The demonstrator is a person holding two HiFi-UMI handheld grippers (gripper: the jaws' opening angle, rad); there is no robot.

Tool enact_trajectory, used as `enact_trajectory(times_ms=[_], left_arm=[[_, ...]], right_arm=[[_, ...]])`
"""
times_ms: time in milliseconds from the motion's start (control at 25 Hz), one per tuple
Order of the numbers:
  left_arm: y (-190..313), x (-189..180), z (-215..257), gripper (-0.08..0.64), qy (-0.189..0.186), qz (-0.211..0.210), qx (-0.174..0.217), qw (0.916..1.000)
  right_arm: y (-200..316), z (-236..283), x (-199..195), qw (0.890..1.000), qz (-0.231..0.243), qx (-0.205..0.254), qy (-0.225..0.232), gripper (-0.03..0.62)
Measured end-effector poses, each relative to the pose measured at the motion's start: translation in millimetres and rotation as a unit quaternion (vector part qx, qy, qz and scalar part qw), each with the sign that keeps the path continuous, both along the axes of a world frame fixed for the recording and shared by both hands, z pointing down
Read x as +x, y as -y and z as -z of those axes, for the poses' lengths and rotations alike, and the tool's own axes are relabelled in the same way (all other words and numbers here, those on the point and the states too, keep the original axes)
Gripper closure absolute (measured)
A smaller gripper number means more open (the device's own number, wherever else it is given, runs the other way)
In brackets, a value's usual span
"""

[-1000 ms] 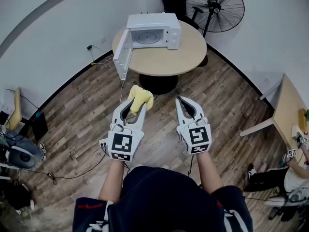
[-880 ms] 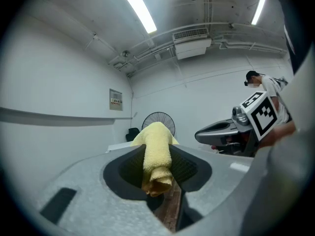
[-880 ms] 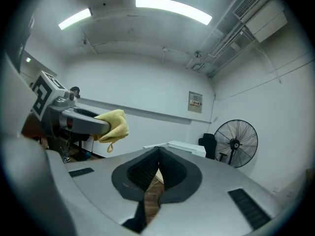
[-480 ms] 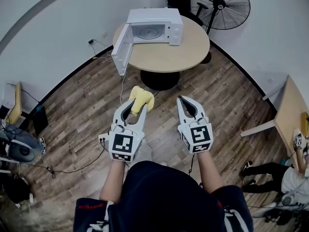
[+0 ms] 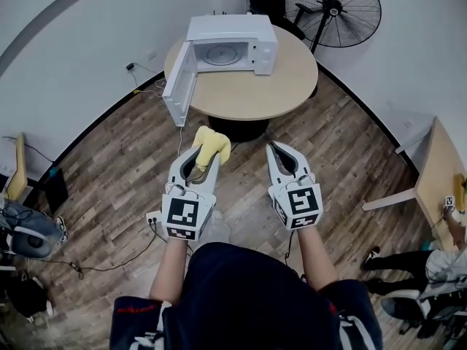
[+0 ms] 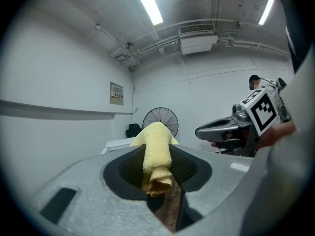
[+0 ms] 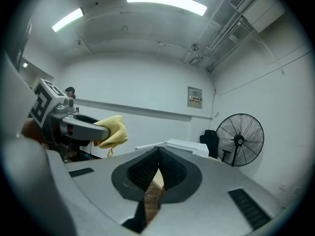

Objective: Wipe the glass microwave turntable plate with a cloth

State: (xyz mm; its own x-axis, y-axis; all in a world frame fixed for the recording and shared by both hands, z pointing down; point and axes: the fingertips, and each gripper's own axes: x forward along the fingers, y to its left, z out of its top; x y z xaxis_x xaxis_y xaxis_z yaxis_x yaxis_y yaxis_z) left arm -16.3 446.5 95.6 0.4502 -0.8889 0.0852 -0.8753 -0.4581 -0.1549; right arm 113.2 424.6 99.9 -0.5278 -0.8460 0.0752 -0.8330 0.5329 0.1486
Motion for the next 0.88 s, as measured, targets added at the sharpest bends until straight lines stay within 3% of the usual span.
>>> enact_trajectory(times_ms=[520,880], left_arm=[[129.3,-57.5,12.0,0.437,0.001,-0.026,-0.005,0.9996],[188.8,-81.8,-2.3,0.437,-0.011,-0.051,-0.014,0.9985]], right_arm=[[121.8,8.3,-56.3,1.000,-0.022,-0.010,-0.007,0.583],[182.1,-5.1,-91.4,0.999,-0.035,-0.016,-0.018,0.583]])
